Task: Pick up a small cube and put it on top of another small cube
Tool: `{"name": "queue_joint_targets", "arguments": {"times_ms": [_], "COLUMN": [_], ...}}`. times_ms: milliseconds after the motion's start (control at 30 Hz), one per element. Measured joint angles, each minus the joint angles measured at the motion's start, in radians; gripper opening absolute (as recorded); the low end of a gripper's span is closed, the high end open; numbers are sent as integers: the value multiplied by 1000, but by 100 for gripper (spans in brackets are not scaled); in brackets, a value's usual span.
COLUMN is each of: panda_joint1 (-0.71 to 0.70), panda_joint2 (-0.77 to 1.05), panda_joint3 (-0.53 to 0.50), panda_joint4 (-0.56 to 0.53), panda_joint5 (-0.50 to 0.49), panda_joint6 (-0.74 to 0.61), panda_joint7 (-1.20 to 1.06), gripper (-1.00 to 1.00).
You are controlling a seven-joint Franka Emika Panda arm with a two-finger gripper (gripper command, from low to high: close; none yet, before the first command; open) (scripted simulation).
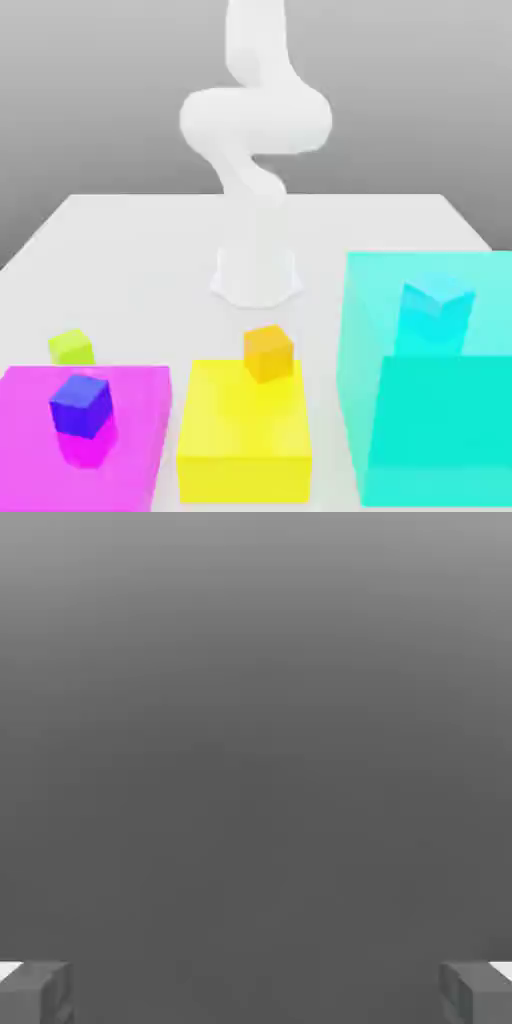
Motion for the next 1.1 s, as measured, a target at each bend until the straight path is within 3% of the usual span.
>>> {"name": "queue_joint_targets", "arguments": {"times_ms": [533, 867, 1100], "panda_joint1": [-408, -606, -718], "panda_joint2": [389, 629, 812], "panda_joint3": [-9, -70, -110], "panda_joint4": [-236, -382, -459], "panda_joint5": [-8, -21, 29], "panda_joint6": [253, 410, 535], "panda_joint7": [709, 1153, 1372], "gripper": [0, 0, 0]}}
